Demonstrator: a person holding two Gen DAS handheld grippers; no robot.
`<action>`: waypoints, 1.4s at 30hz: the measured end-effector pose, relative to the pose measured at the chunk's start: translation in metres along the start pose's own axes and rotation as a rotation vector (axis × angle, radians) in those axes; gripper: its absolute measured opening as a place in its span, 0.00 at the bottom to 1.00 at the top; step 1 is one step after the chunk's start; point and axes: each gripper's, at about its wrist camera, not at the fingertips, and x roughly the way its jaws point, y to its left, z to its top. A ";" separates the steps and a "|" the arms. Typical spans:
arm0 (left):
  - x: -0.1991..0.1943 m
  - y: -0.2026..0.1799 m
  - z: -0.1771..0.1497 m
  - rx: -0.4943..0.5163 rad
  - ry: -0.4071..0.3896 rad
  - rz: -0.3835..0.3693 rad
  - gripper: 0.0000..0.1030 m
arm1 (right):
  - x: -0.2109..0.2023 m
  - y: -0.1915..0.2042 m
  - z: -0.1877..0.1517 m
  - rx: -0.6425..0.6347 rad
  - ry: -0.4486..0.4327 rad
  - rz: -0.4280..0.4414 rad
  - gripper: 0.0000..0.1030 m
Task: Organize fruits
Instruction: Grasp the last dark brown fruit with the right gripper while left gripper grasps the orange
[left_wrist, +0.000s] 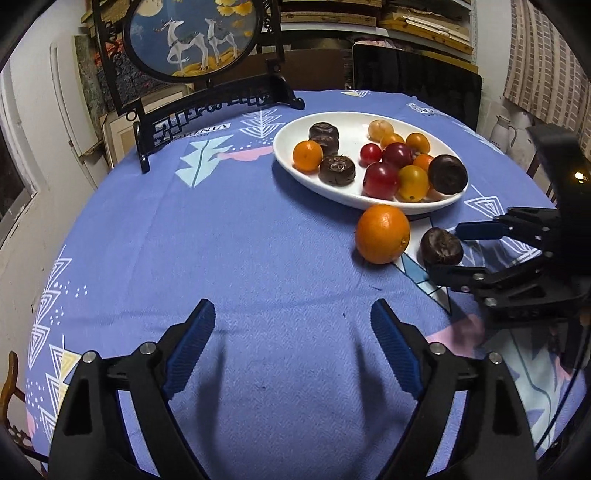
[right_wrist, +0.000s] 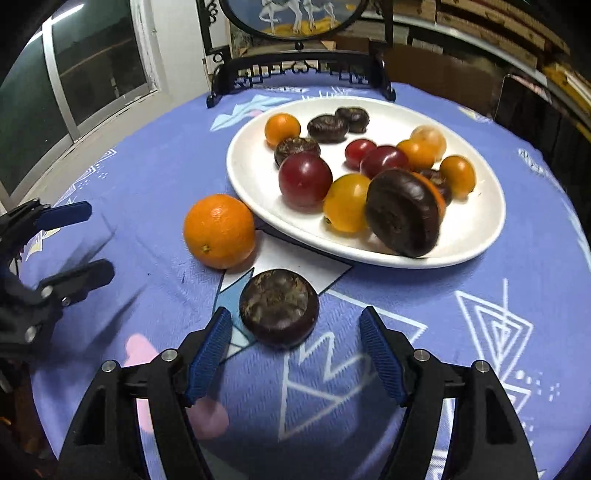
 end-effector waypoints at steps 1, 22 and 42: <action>0.000 -0.001 0.001 0.003 0.001 -0.005 0.82 | 0.000 0.001 0.001 -0.001 -0.002 0.006 0.67; 0.067 -0.061 0.054 0.037 0.080 -0.056 0.60 | -0.036 -0.032 -0.029 0.092 -0.073 0.060 0.41; 0.015 -0.062 0.018 0.080 0.012 -0.023 0.43 | -0.050 0.006 -0.036 -0.002 -0.088 -0.018 0.41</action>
